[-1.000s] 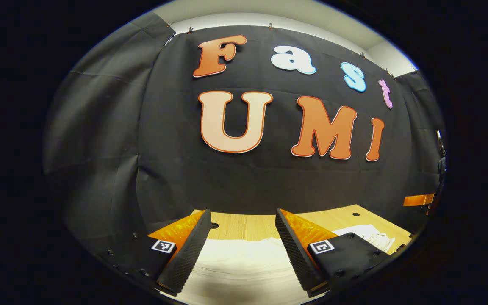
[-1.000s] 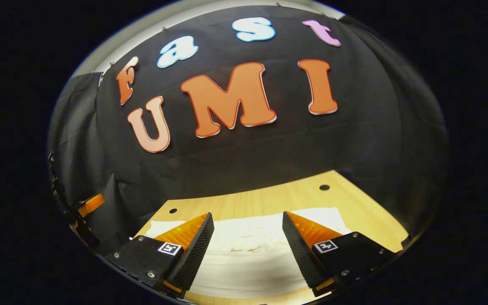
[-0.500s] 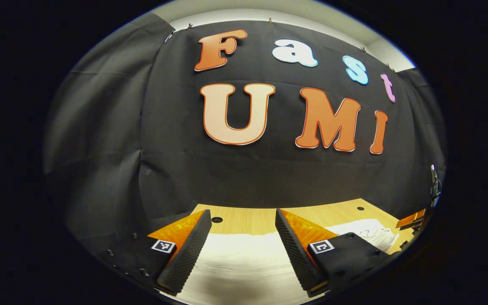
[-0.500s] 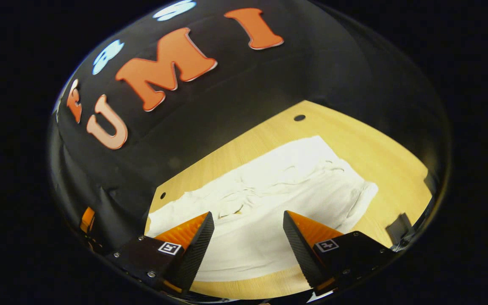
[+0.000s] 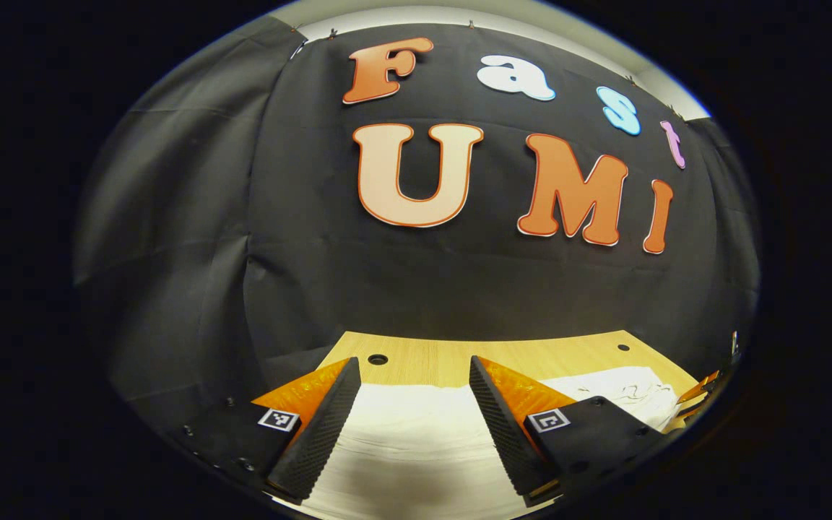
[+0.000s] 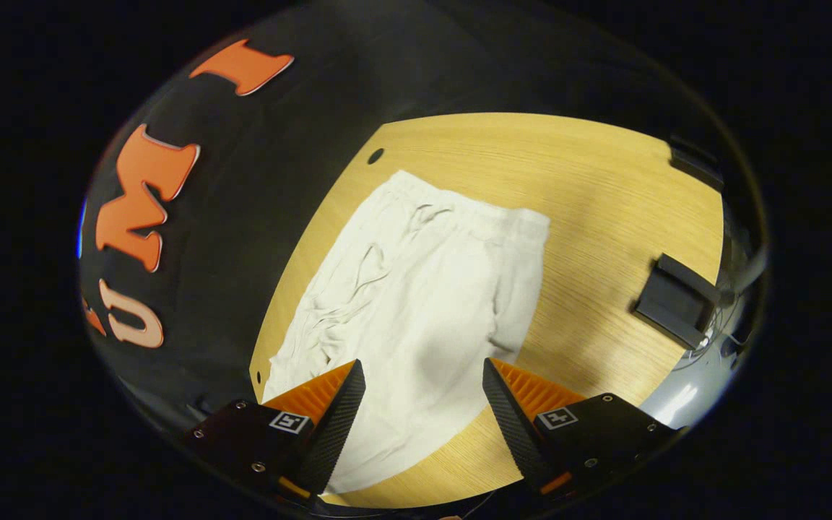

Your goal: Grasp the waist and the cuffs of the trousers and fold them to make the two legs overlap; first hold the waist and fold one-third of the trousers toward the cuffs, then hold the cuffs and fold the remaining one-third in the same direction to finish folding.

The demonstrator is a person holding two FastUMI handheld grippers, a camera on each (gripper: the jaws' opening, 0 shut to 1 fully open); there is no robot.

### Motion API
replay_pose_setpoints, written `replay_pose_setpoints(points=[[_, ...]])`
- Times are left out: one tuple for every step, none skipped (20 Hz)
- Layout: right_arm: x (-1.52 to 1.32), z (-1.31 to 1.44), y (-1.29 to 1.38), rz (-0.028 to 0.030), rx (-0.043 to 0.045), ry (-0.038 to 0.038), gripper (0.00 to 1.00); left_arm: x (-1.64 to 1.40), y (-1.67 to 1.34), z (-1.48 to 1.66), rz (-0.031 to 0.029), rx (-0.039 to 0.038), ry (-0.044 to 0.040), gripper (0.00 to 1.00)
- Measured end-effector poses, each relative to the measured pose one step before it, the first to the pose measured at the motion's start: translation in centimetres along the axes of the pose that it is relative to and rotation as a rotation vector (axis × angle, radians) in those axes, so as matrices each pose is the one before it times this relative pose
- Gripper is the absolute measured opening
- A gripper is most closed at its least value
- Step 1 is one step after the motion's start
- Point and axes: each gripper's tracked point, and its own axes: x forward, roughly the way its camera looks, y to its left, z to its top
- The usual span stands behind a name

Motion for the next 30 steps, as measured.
replay_pose_setpoints(points=[[0.328, 0.040, -1.235, -0.02580, 0.02023, 0.00297, 0.98, 0.131, 0.331, -0.275, 0.00736, -0.00618, 0.00725, 1.00], [0.295, -0.069, -0.847, -0.01849, 0.01101, 0.00718, 0.98, -0.058, 0.416, -0.400, 0.00669, -0.00537, 0.00558, 0.99], [0.363, -0.021, -0.508, -0.01370, 0.00771, 0.00738, 0.99, -0.016, 0.372, -0.283, 0.00645, -0.00316, 0.00527, 0.99], [0.282, -0.019, -0.300, -0.00882, 0.00654, 0.00635, 0.98, -0.046, 0.253, -0.279, 0.00335, -0.00135, 0.00607, 0.99], [0.366, -0.108, -0.035, -0.00496, 0.00787, 0.00754, 0.99, -0.031, 0.158, -0.076, 0.00279, 0.00214, 0.00587, 0.99], [0.422, -0.002, -0.084, -0.00214, 0.01110, 0.00679, 0.99, 0.152, 0.057, -0.244, 0.00674, 0.00379, 0.00291, 0.99], [0.168, -0.039, 0.179, -0.00016, 0.01141, 0.01272, 0.99, -0.008, 0.167, 0.031, 0.00576, 0.00316, 0.00216, 0.99], [0.299, 0.216, 0.441, 0.00574, 0.01388, 0.00200, 0.99, -0.067, 0.220, -0.113, 0.00430, 0.00132, 0.00140, 0.99], [0.464, 0.065, 0.288, 0.00128, 0.00407, 0.00632, 0.98, -0.017, 0.138, -0.033, 0.00523, -0.00013, 0.00036, 0.99], [0.225, 0.143, 0.337, 0.00316, -0.00155, 0.00686, 0.99, -0.067, 0.263, -0.191, 0.00644, -0.00141, 0.00173, 0.99], [0.277, -0.026, 0.398, 0.00353, -0.00126, 0.00760, 0.99, 0.016, 0.273, 0.026, 0.00768, -0.00457, 0.00497, 0.99], [0.233, 0.052, 0.276, 0.00260, -0.00069, 0.00966, 0.98, -0.065, 0.248, -0.260, 0.00764, -0.00772, 0.00362, 0.99], [0.314, 0.023, 0.260, -0.00323, 0.00275, 0.00726, 0.99, -0.061, 0.276, 0.072, 0.00789, -0.01002, 0.00322, 0.99], [0.358, 0.061, -0.205, -0.01765, 0.00251, 0.00407, 0.98, -0.119, 0.245, -0.291, 0.00757, -0.01085, 0.00269, 0.99], [0.314, 0.000, -0.085, -0.00530, 0.01026, 0.01241, 0.89, -0.107, 0.283, -0.027, 0.00827, -0.00832, 0.00255, 0.99], [0.284, -0.131, -0.080, 0.00034, 0.01399, 0.02119, 0.82, -0.067, 0.401, -0.190, 0.01142, -0.00303, 0.00252, 0.99], [0.075, -0.237, -0.358, -0.00886, 0.01465, 0.01886, 0.57, -0.035, 0.484, -0.011, 0.01913, 0.00202, 0.00186, 0.99], [0.129, 0.130, -0.380, -0.01250, 0.02348, -0.00078, 0.57, -0.109, 0.354, -0.314, 0.01351, -0.00189, 0.00051, 1.00], [0.200, 0.095, -0.366, -0.01060, 0.02329, 0.00159, 0.36, -0.086, 0.332, -0.248, 0.01003, -0.01153, 0.00608, 0.99], [0.192, -0.079, -0.228, -0.00920, 0.02424, 0.00361, 0.27, -0.160, 0.424, -0.614, 0.00719, -0.02108, 0.01057, 0.99], [0.042, -0.025, -0.059, -0.00161, 0.02445, 0.00311, 0.11, -0.113, 0.360, -0.643, 0.00217, -0.02920, 0.01689, 1.00], [0.056, -0.012, -0.011, 0.00108, 0.01333, 0.00306, 0.07, -0.104, 0.472, -0.973, 0.00297, -0.03445, 0.02191, 0.99], [0.102, -0.033, 0.028, 0.00079, -0.00891, 0.00304, 0.03, -0.111, 0.686, -0.813, 0.00786, -0.03505, 0.02761, 0.99], [-0.114, 0.017, -0.045, -0.00144, -0.01855, -0.00084, 0.03, 0.071, 0.949, -1.179, 0.02443, -0.04272, 0.03197, 0.99], [-0.026, -0.004, -0.006, -0.00253, -0.01778, 0.00006, 0.02, 0.343, 0.773, -0.974, 0.01387, -0.05845, 0.03045, 0.99], [0.055, -0.001, 0.055, -0.00254, -0.00820, 0.00017, 0.02, 0.532, 0.399, -1.056, 0.00519, -0.07305, 0.03209, 0.99], [-0.021, 0.062, 0.010, -0.00131, -0.00010, 0.00191, 0.03, 0.472, 0.677, -0.929, 0.00561, -0.08038, 0.02963, 0.99], [0.023, -0.064, -0.019, 0.00036, 0.00175, 0.00253, 0.02, 0.325, 1.057, -0.964, 0.00367, -0.08648, 0.02347, 0.99], [-0.006, -0.002, 0.012, 0.00097, 0.00262, 0.00231, 0.02, 0.224, 0.732, -0.698, 0.00720, -0.09072, 0.01144, 1.00], [0.004, 0.024, -0.030, 0.00034, 0.00418, 0.00083, 0.03, -0.023, 1.586, -1.040, 0.01165, -0.08245, 0.01766, 0.99]])
